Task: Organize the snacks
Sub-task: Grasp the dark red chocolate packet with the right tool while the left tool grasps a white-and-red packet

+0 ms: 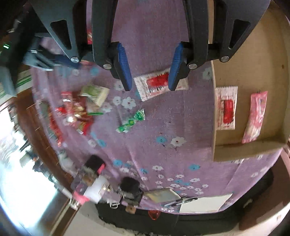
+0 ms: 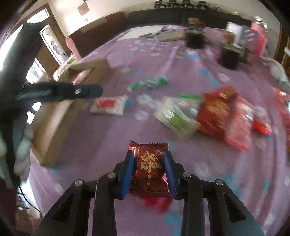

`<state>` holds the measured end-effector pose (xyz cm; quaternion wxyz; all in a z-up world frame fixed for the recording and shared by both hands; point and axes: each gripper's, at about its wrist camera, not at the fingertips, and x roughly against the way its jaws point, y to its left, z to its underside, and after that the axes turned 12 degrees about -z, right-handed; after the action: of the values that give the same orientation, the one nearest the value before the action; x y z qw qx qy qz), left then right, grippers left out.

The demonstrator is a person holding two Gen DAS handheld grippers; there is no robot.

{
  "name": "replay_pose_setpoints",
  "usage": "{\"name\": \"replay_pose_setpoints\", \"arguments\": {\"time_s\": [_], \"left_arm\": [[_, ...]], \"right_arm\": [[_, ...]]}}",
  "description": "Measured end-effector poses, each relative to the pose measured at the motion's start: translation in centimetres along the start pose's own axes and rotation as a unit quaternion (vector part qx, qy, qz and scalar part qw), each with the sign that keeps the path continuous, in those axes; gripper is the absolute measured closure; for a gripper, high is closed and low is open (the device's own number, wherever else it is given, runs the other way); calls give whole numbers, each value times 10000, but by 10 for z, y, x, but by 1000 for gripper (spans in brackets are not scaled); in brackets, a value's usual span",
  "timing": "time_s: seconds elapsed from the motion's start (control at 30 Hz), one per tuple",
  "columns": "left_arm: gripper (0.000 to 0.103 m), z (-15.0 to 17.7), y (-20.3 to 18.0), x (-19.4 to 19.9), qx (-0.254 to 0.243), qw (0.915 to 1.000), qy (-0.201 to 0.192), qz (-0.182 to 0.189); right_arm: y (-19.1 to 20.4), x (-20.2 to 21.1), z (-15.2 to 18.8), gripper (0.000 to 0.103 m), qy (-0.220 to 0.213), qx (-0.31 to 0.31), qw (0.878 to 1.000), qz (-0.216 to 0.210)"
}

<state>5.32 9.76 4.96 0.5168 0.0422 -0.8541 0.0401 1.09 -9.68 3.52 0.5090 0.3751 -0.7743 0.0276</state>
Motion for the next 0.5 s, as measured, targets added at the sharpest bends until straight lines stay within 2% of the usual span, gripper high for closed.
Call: {"name": "replay_pose_setpoints", "arguments": {"time_s": [0.1,0.17,0.2,0.27,0.33,0.4,0.47,0.5], "left_arm": [[64,-3,-8,-21,-141,9994,167,-270],[64,-3,-12,-26,-214,9983,123,-536],[64,-3,-13,-27,-305,9979,168,-549],[64,2,-21,-25,-661,9963,391,-377],[64,14,-28,-22,-834,9929,819,231],[64,26,-33,-14,-964,9881,1057,566],[64,32,-35,2,-1038,9898,805,559],[64,35,-36,13,-1137,9915,459,443]], "right_arm": [[-14,16,13,66,-275,44,9995,153],[-27,30,18,64,-648,-169,9977,-67],[-32,36,20,62,-806,-279,9962,-187],[-41,46,24,60,-1119,-423,9921,-386],[-48,50,25,58,-1249,-498,9893,-573],[-55,50,28,58,-1302,-587,9866,-794],[-61,46,30,58,-1323,-705,9838,-983],[-64,45,31,58,-1312,-759,9830,-1033]]}}
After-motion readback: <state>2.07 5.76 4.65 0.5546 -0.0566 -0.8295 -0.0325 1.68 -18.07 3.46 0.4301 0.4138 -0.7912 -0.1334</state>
